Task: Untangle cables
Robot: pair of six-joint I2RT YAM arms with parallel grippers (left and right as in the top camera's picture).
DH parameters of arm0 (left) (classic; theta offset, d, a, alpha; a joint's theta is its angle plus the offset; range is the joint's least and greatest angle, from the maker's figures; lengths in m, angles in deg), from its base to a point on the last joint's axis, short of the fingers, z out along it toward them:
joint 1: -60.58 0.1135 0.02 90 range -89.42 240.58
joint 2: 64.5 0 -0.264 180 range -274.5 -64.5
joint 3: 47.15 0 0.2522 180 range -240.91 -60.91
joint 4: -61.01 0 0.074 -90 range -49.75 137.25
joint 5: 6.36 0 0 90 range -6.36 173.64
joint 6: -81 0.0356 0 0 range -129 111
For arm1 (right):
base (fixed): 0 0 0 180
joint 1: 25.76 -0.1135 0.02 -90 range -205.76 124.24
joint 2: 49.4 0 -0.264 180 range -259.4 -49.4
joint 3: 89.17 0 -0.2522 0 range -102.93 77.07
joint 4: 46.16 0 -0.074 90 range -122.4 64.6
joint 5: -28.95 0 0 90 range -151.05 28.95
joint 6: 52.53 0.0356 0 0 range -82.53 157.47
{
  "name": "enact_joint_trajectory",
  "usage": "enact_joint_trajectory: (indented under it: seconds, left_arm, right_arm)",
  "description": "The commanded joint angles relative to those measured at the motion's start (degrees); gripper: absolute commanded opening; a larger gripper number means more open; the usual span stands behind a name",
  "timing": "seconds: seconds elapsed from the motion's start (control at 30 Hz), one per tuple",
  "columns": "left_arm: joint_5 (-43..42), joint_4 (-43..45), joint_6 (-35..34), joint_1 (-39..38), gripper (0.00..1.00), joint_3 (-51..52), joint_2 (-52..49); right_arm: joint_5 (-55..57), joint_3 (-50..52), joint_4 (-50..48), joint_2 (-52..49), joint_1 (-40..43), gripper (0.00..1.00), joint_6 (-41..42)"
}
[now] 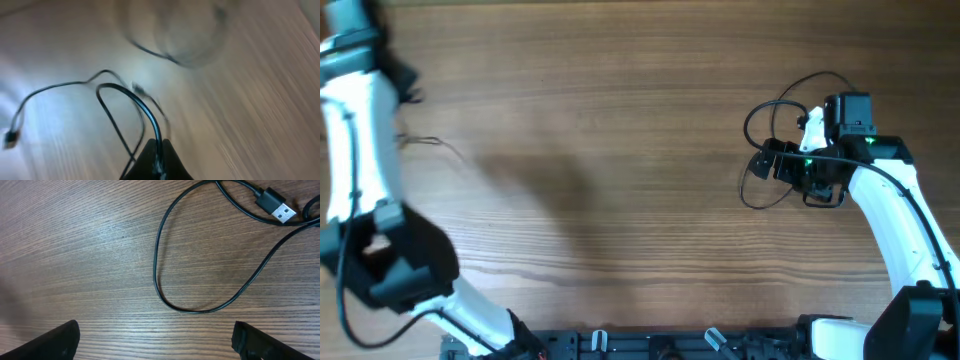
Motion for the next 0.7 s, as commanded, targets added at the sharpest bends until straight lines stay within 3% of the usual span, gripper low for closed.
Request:
enact_joint_trajectory:
  seconds: [0.0,0.23,0.27,0.3,0.33,0.37,0.47,0.6,0.67]
  left_arm:
    - [-1.86,-1.03,-6.67,8.85,0.04,-0.57,0.42]
    - [-14.10,-0.26,-17.79,21.75,0.04,0.42,-5.20]
    - [-16.41,0.46,-18.58,23.23,0.20,0.42,-7.34]
    - [-17.38,0.72,-18.58,23.67,0.56,0.42,-8.48]
    - [-17.86,0.50,-18.56,23.98,0.84,0.42,-9.53]
    - [-17.97,-0.22,-18.53,24.13,1.00,0.42,-10.40]
    - [-16.35,-4.90,-18.36,24.15,1.00,0.42,-11.47]
    - [-8.28,-8.44,-18.62,24.39,1.00,0.39,-8.72]
    - [-6.49,-11.85,-21.49,25.20,1.00,0.39,-6.54]
  right_arm:
    - [-0.35,-0.50,-0.28,-0.17,-0.13,1.00,-0.68]
    - [-0.50,-0.50,-0.26,-0.17,-0.13,1.00,-0.07]
    - [-0.57,-0.50,-0.33,-0.17,-0.13,1.00,0.07]
    - [-0.57,-0.50,-0.35,-0.17,-0.13,1.00,0.35]
    - [-0.59,-0.50,-0.33,-0.17,-0.13,1.00,0.46]
    - [-0.57,-0.50,-0.31,-0.17,-0.13,1.00,1.07]
    - [-0.59,-0.50,-0.24,-0.17,-0.13,1.00,1.46]
    - [-0.57,-0.50,0.44,-0.17,-0.13,1.00,1.33]
    - [-0.57,-0.50,0.31,-0.17,-0.13,1.00,1.27]
